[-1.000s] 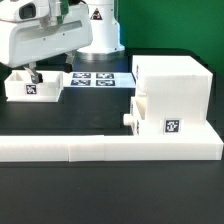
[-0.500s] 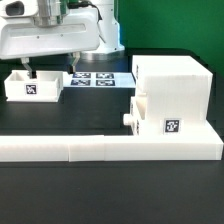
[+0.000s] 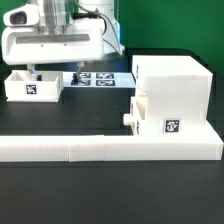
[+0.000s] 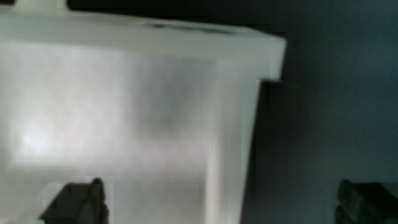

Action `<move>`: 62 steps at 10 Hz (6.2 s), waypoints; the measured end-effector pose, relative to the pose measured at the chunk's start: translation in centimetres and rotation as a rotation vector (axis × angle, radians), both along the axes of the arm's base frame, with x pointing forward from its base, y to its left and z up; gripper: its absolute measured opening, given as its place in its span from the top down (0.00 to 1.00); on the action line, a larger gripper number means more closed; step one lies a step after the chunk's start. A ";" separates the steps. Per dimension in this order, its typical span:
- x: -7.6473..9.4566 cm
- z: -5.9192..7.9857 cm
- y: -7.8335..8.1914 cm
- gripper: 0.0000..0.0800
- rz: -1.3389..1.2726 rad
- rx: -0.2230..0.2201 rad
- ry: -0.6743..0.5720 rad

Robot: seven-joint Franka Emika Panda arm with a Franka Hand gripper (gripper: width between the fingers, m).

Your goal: Assemble drawer

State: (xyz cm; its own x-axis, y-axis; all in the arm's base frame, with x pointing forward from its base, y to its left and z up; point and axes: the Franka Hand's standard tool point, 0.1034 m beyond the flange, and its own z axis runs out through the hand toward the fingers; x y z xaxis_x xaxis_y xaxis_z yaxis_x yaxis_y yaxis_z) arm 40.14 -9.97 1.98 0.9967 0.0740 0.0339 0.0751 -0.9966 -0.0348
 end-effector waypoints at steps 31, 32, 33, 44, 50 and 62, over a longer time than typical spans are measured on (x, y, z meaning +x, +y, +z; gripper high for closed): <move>8.6 2.4 5.1 0.95 0.641 0.007 -0.057; 10.0 3.0 5.5 0.95 0.752 -0.008 -0.064; 10.5 3.2 5.7 0.95 0.834 -0.013 -0.057; 12.2 3.6 5.4 0.95 1.447 -0.025 -0.016; 15.0 3.9 7.9 0.95 1.447 -0.005 -0.010; 14.4 3.5 8.2 0.95 1.468 -0.002 0.001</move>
Offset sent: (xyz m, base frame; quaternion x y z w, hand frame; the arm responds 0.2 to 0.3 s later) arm -0.0153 -0.0049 -0.0219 -0.0323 0.0035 0.0293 0.9990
